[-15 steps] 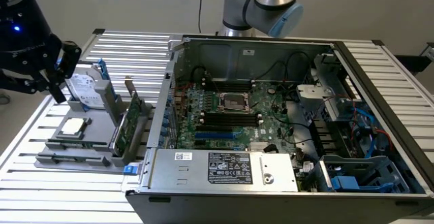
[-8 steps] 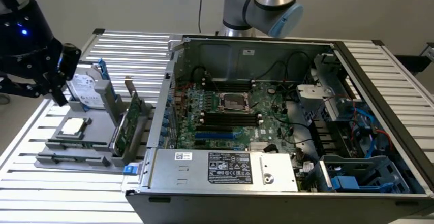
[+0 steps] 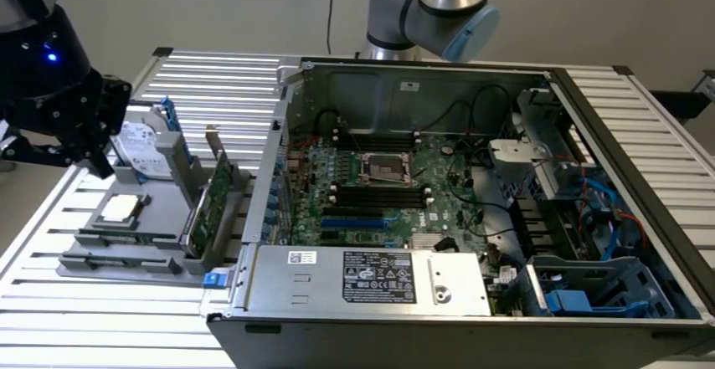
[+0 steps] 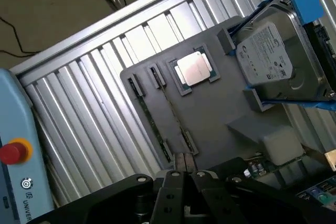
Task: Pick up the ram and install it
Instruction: 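Pick up the ram and move it above insertion slot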
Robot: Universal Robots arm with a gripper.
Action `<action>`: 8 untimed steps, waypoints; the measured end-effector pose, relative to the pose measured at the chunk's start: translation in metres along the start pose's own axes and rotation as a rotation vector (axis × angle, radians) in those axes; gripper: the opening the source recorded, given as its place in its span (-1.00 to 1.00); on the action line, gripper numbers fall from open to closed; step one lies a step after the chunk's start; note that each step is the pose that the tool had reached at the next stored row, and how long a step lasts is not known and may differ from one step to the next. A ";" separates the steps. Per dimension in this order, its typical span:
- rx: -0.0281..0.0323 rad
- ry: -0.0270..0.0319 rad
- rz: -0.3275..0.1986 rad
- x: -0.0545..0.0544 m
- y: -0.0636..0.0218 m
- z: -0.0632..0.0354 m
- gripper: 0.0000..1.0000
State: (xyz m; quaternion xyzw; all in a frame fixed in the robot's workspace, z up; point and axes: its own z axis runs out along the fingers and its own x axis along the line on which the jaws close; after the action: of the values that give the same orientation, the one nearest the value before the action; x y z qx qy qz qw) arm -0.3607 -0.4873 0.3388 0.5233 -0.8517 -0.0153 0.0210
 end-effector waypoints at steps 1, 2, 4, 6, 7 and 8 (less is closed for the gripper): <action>0.0004 0.0009 -0.018 0.000 0.0000 0.0006 -0.79; 0.0007 0.0018 -0.036 0.000 0.0000 0.0012 -0.79; 0.0015 0.0034 -0.074 0.000 -0.0001 0.0025 -0.79; 0.0022 0.0053 -0.109 0.000 -0.0002 0.0035 -0.79; 0.0025 0.0062 -0.127 0.000 -0.0002 0.0040 -0.79; 0.0029 0.0070 -0.145 0.000 -0.0002 0.0046 -0.79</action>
State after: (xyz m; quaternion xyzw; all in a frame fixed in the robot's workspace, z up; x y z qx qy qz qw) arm -0.3607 -0.4873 0.3342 0.5839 -0.8114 -0.0137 0.0220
